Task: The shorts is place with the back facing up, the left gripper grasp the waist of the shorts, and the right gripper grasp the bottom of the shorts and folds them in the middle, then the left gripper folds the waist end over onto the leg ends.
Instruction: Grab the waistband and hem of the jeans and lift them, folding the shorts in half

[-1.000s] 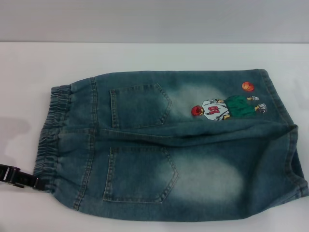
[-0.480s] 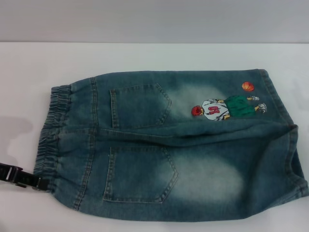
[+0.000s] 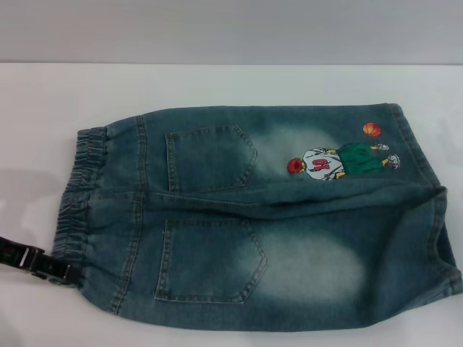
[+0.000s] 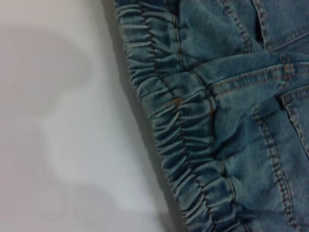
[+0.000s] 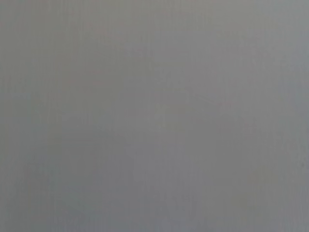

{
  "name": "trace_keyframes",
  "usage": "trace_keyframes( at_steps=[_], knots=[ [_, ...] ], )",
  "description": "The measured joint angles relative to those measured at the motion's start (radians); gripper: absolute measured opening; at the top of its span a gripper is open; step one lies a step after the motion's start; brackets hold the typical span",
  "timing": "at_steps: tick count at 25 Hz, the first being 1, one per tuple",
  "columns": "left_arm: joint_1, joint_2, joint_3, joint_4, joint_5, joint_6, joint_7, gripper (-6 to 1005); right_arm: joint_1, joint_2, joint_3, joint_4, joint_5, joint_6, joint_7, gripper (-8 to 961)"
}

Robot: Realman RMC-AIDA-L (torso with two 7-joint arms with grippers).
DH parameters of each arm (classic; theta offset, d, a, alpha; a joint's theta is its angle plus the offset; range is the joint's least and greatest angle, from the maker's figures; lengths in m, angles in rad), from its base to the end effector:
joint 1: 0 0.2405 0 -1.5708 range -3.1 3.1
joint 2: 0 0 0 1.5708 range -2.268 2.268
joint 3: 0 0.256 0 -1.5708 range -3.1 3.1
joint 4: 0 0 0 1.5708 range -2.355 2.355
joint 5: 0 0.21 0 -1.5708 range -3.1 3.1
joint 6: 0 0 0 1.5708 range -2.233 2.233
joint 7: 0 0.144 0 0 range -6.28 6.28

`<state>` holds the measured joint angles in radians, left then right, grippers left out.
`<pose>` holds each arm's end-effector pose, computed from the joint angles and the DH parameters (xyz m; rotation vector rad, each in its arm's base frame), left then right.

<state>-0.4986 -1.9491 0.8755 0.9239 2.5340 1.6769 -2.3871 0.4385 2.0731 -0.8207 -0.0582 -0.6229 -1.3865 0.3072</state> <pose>-0.3224 0.3091 0.0599 -2.3887 -1.7106 0.2683 0.3331 0.3223 0.0307 -1.5243 0.4173 0.8273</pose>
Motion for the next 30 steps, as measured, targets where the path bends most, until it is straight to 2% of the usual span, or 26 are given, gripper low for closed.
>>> trace_keyframes(
  at_steps=[12,25,30],
  knots=[
    [-0.035,-0.018,-0.011,0.007,-0.008,0.04,0.017,738,0.001,-0.002,0.002,-0.001,0.002,0.009,-0.013,602],
    [-0.04,-0.021,-0.017,0.012,-0.01,0.046,0.026,737,-0.007,-0.002,0.006,-0.003,0.008,0.005,-0.014,602],
    [-0.038,-0.018,-0.016,0.022,-0.002,0.031,0.019,683,-0.013,-0.002,0.01,-0.003,0.008,0.002,-0.014,602]
  ],
)
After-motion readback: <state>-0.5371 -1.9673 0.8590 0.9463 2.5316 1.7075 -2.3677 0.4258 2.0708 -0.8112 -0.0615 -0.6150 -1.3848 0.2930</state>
